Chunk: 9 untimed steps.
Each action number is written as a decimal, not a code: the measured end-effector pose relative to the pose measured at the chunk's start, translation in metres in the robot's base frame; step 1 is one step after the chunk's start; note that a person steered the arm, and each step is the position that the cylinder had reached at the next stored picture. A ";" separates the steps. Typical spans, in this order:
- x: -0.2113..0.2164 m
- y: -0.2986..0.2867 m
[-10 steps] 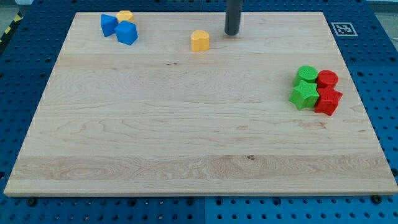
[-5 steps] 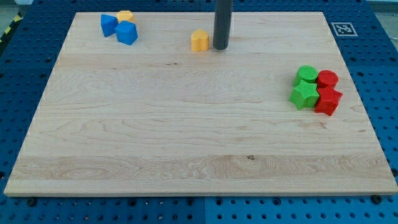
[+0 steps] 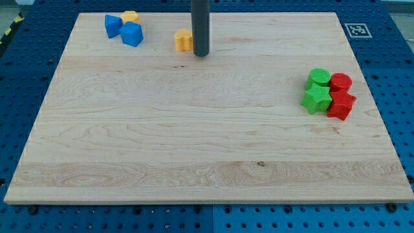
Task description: Move the yellow blocks into the blue blocks
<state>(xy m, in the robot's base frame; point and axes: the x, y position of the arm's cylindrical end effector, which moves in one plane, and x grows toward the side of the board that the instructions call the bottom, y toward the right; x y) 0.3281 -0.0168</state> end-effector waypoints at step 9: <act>-0.044 -0.096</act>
<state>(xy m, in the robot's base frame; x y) 0.2838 -0.1126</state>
